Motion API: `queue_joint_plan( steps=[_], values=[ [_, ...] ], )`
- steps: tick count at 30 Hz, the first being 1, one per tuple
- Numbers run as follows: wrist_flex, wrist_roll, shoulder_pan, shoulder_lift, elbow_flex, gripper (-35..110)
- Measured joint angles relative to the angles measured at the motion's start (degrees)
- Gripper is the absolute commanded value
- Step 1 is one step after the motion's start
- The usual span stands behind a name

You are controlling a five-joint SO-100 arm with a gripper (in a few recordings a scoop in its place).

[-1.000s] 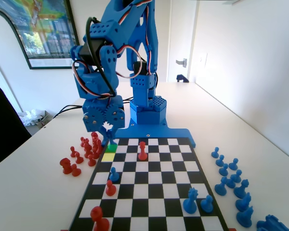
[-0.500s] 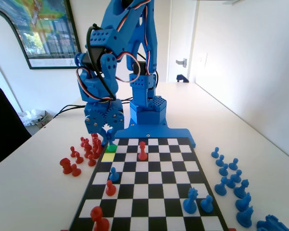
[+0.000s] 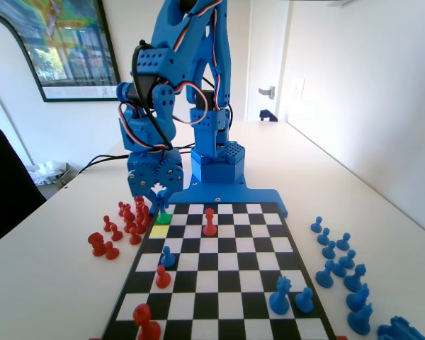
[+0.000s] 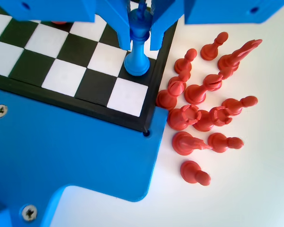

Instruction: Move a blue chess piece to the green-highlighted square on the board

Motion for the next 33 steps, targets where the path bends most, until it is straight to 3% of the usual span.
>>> queue_joint_plan(
  steps=[10,17,26,33],
  values=[
    [-0.6,0.4,-0.7,0.0,1.1,15],
    [11.6,0.4,-0.2,0.5,-6.8,14],
    [29.0,2.1,0.0,1.8,-19.6,1],
    [30.3,11.8,-5.2,8.7,-20.1,1]
  ],
)
